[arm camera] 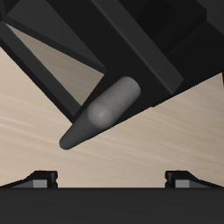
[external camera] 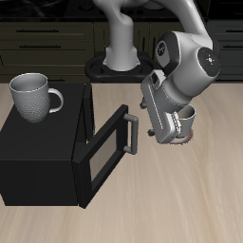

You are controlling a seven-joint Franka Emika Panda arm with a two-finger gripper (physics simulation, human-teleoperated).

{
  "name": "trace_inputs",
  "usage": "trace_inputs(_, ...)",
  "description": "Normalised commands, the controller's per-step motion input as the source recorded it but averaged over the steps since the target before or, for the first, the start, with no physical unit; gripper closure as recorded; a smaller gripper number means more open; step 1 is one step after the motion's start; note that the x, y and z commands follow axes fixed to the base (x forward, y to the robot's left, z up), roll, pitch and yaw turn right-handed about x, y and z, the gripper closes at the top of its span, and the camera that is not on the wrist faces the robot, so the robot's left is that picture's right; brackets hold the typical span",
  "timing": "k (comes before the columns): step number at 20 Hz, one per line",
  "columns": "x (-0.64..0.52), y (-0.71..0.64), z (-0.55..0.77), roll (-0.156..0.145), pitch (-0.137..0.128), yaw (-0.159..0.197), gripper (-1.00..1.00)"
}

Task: Open the microwave

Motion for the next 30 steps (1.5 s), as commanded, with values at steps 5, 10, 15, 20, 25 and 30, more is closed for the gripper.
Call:
trace_inputs(5,-0.02,-0.03,0.01,0.02,-0.007,0.063,-1.0)
trace_inputs(10,-0.15,-0.03,-0.11,-0.021,0.053,0.085,-1.0)
trace_inputs(15,-0.12,-0.3,0.22,0.009,-0.071,0.149,-1.0)
trace_inputs(20,-0.13,-0.34,0.06,-0.03,0.009,0.063,-1.0)
trace_inputs(25,-0.27,-0.12,-0.12,0.029,0.022,0.114,-1.0)
trace_inputs(30,-0.32,0.13,-0.32,-0.018,0.04,0.198,-1.0)
